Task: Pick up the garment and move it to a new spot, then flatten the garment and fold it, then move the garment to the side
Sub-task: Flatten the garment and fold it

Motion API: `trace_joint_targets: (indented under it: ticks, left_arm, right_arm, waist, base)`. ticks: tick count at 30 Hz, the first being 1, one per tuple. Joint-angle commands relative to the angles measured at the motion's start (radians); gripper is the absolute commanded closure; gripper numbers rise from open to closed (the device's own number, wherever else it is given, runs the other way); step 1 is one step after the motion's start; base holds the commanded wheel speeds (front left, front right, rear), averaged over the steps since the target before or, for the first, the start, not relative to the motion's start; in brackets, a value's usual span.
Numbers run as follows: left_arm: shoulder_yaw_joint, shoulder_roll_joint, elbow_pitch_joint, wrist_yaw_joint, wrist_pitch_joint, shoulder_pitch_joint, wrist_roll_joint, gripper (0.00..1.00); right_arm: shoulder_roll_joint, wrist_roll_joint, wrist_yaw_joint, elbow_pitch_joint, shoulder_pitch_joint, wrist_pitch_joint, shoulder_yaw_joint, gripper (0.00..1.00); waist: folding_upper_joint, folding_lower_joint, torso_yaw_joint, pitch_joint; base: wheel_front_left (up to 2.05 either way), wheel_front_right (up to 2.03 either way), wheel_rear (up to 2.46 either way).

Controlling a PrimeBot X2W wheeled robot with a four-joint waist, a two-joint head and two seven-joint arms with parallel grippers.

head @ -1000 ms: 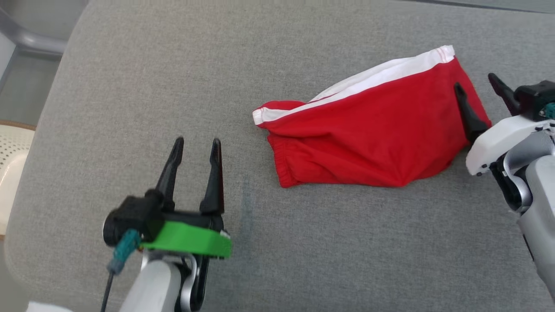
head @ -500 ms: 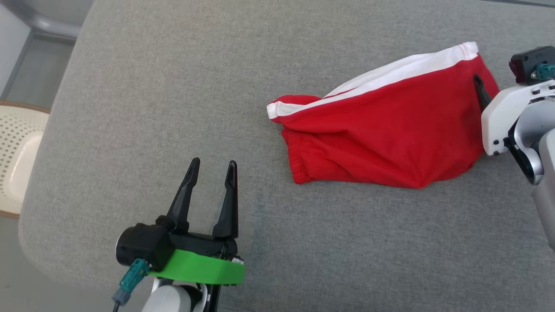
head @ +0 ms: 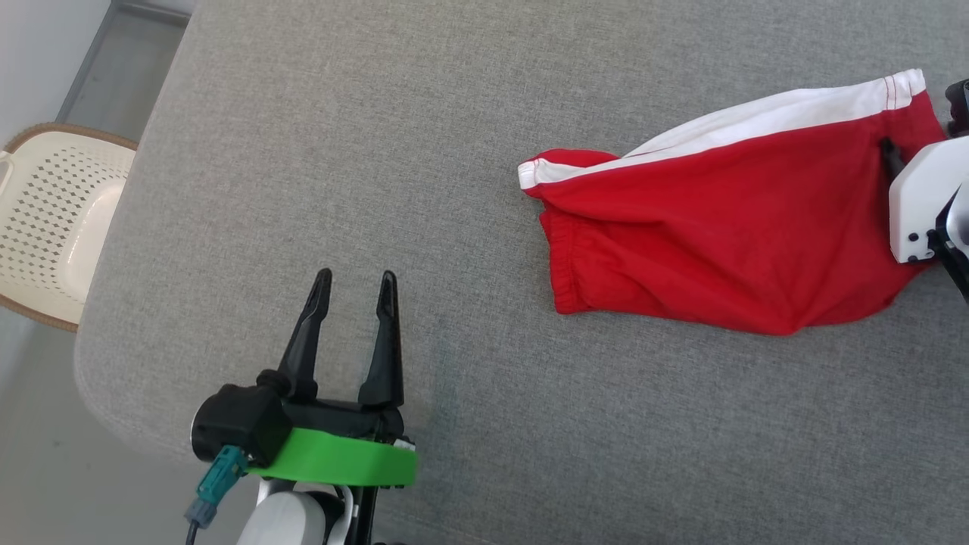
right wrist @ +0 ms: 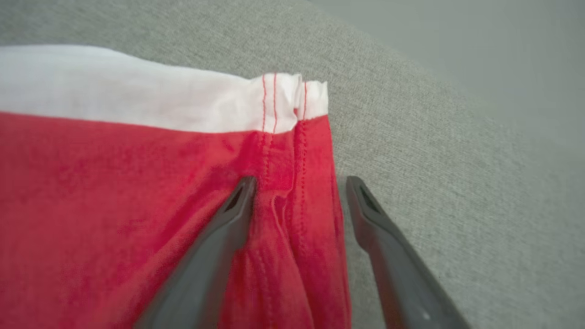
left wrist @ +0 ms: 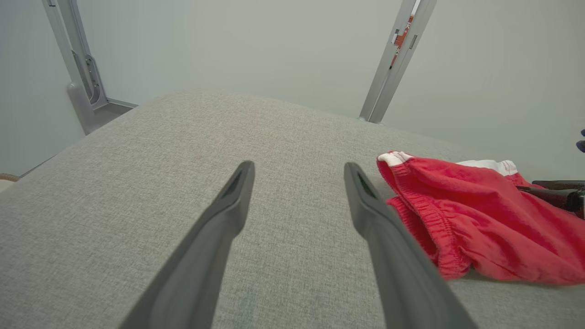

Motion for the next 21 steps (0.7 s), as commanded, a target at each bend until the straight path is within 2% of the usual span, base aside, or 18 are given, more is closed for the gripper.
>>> trace_joint_targets:
  ticks: [1, 3, 4, 5, 9, 16, 21]
  left_arm:
    - [-0.005, -0.001, 0.002, -0.003, 0.0, -0.009, 0.0, 0.0]
    - [-0.011, -0.001, 0.003, -0.004, 0.0, -0.007, -0.007, 0.0]
    - [-0.013, -0.001, 0.004, -0.003, 0.0, -0.004, -0.007, 0.0]
    - [-0.013, -0.001, 0.005, -0.002, 0.0, 0.0, -0.01, 0.0]
    - [-0.009, -0.001, 0.023, -0.008, 0.0, 0.029, -0.002, 0.0]
    - [0.016, 0.0, 0.052, -0.032, 0.0, 0.114, 0.042, 0.0]
    - [0.03, 0.0, 0.062, -0.052, 0.0, 0.164, 0.065, 0.0]
  right_arm:
    - [-0.008, 0.023, -0.004, 0.055, 0.092, 0.072, 0.001, 0.0]
    - [0.0, 0.061, -0.003, 0.052, 0.115, 0.12, 0.009, 0.0]
    - [0.005, 0.086, -0.003, 0.042, 0.126, 0.134, 0.017, 0.57]
    - [0.009, 0.107, -0.002, 0.033, 0.131, 0.139, 0.012, 1.0]
    - [0.018, 0.141, -0.004, 0.014, 0.145, 0.144, -0.045, 1.0]
    - [0.099, 0.223, -0.003, -0.076, 0.193, 0.079, -0.226, 1.0]
    - [0.106, 0.275, -0.003, -0.134, 0.29, 0.092, -0.333, 1.0]
  waist:
    - [0.0, 0.0, -0.005, -0.004]
    - [0.0, 0.0, -0.008, -0.01]
    - [0.0, 0.0, -0.011, -0.013]
    - [0.0, 0.0, -0.015, -0.018]
    - [0.0, 0.0, -0.044, -0.058]
    - [0.0, 0.0, -0.127, -0.181]
    - [0.0, 0.0, -0.164, -0.231]
  base:
    - [0.0, 0.0, 0.0]
    - [0.0, 0.0, 0.0]
    - [0.0, 0.0, 0.0]
    - [0.0, 0.0, 0.0]
    - [0.0, 0.0, 0.0]
    - [0.0, 0.0, 0.0]
    - [0.0, 0.0, 0.0]
